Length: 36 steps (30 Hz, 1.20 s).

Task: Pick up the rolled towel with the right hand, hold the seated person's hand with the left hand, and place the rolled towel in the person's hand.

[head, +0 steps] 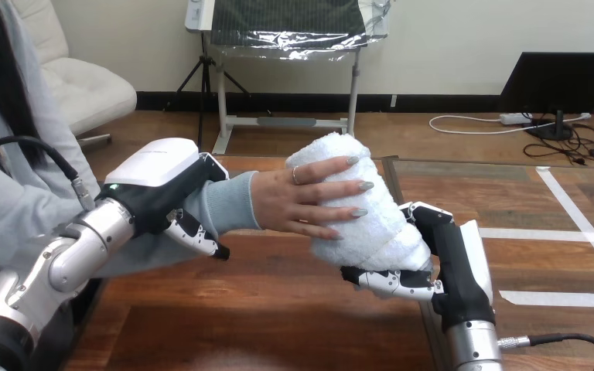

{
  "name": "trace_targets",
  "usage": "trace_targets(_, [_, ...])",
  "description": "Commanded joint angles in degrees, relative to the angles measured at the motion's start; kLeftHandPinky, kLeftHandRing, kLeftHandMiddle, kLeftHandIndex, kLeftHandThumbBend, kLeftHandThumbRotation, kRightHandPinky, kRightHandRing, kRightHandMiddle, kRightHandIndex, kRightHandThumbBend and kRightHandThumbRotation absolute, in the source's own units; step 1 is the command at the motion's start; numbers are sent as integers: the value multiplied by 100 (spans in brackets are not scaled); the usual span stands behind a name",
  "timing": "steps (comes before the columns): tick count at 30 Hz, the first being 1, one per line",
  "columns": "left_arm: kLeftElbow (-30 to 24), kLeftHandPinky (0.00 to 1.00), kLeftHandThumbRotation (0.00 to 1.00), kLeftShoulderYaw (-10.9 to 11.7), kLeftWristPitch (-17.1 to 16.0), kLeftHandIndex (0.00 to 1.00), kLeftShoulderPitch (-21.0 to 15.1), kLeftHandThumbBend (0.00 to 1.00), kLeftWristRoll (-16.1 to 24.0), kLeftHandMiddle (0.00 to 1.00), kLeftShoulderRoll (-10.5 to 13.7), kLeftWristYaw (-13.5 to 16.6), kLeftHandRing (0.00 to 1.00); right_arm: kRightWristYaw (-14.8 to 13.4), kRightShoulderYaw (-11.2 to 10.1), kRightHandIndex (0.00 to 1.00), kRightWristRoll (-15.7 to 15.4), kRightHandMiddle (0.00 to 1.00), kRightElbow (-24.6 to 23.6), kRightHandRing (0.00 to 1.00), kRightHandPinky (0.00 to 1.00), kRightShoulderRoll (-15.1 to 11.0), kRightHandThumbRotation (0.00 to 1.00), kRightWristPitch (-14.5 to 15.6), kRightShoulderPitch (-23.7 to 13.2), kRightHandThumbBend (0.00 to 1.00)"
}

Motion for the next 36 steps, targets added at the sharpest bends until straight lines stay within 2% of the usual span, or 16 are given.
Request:
trace_targets(1, [-450,19,0,232,-145,31,-739,84,-248,29,-208,51,23,96,258,43,-137,39,-33,29,24,249,0,-90,-363,81])
trace_targets(15, [-528,19,0,235,-52,31,-696,85,-257,30,-275,14,24,9,376,42,-265,39,-68,29,25,429,0,-79,-337,79])
trace_targets(20, [-493,20,0,230,-37,32,-677,85,-242,31,-300,47,25,51,359,42,-209,39,-53,29,25,484,0,-90,-371,78])
trace_targets(36, [-456,20,0,259,-5,32,-586,87,-251,31,-315,91,25,3,314,42,-196,39,-65,30,25,451,0,6,-441,76])
